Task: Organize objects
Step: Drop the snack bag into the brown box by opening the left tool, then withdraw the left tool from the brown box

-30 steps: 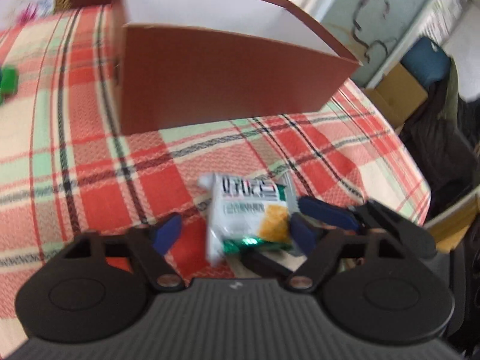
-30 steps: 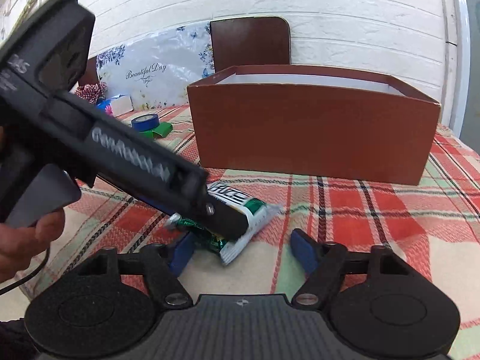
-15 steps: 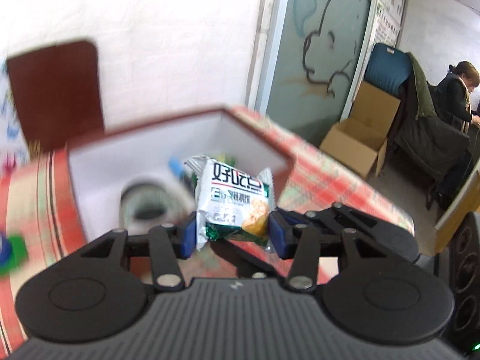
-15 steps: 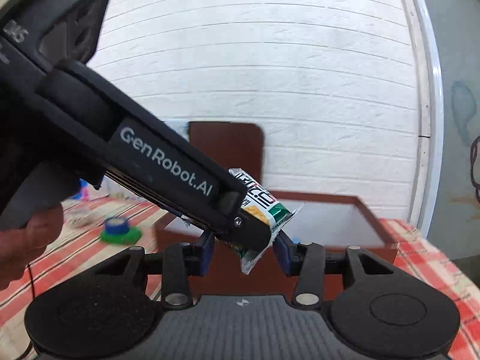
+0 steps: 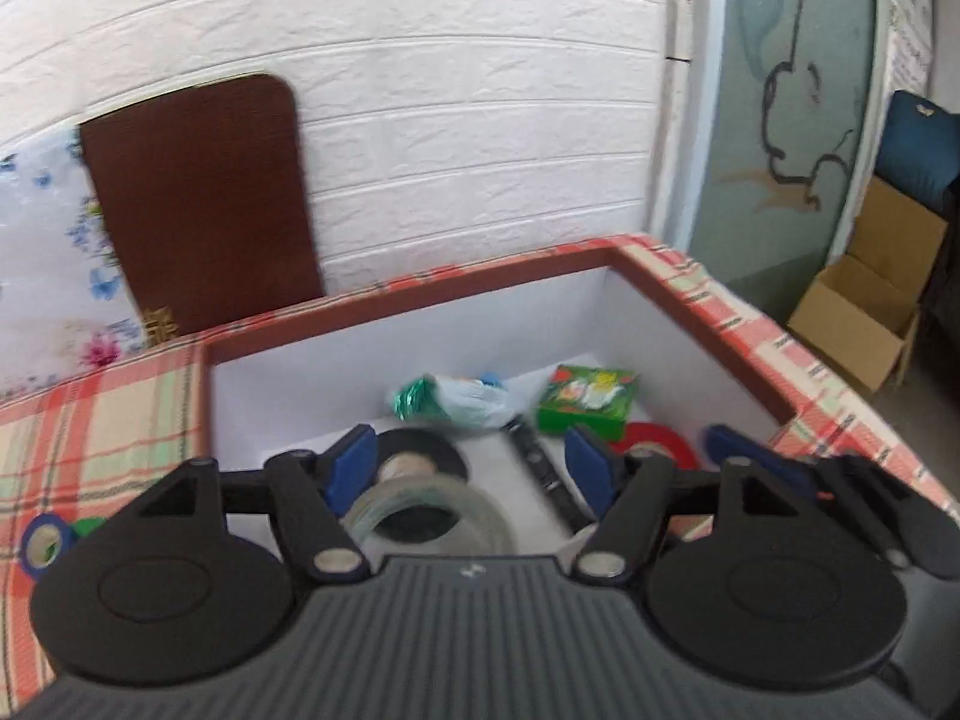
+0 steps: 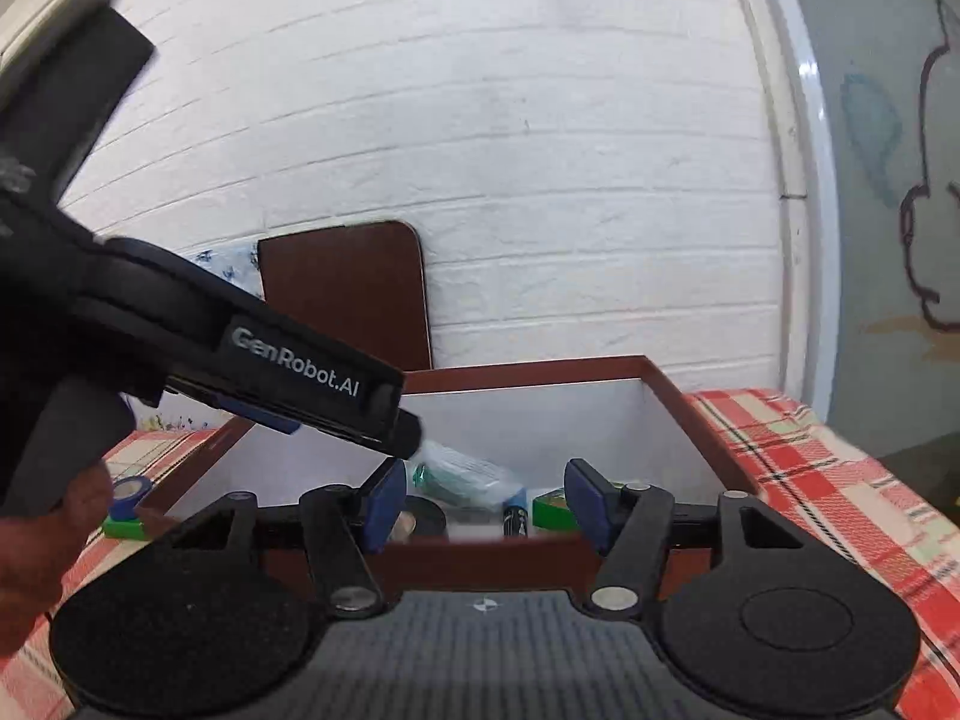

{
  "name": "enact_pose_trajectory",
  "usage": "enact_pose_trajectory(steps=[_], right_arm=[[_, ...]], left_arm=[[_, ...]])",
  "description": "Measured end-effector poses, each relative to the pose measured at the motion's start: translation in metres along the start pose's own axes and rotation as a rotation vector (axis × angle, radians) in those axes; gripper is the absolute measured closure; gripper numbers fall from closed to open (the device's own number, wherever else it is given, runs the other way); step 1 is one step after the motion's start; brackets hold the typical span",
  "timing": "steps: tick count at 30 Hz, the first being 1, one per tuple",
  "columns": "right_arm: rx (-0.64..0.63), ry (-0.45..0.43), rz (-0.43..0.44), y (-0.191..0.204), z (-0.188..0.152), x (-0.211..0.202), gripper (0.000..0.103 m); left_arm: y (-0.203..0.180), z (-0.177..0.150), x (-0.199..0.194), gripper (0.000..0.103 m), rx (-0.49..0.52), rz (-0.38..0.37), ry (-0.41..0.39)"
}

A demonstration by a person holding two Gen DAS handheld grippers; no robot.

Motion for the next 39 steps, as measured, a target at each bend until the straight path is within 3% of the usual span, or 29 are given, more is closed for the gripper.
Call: enact_pose_trajectory(steps=[5, 11, 19, 34, 39], right_arm=[[0.101, 0.041, 0.013, 0.005, -0.027, -0.04, 0.04], [0.096, 0.162, 0.057, 0.037, -0.048, -0.036, 0.04], [0.066, 0.232, 0.107, 0.07, -0.054, -0.041, 0.04], [-0.03, 0.391, 0.223, 0.145, -0.082, -0.027, 0.04], [-0.094, 0.441, 0.283, 0.181, -0.093, -0.014, 0.04]], left_arm=[[0.005, -0.028, -0.019, 0.031, -0.008, 0.01, 0.027], [0.018, -0.051, -0.049, 0.029, -0.035, 0.018, 0.011], [0.055, -0.081, -0.075, 0.027, -0.094, 0.05, -0.004], [0.161, -0.148, -0.068, 0.027, -0.188, 0.219, 0.084], [0.221, -0.168, -0.076, 0.024, -0.219, 0.316, 0.04]])
Point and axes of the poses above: each gripper's, at about its wrist camera, not at the fingertips, and x roughly the way its jaws point, y to its left, z to its top, the point moved 6 cm from there along x, roughly the way its jaws point, and after that the axes turned 6 degrees about -z, right-handed, at the moved point
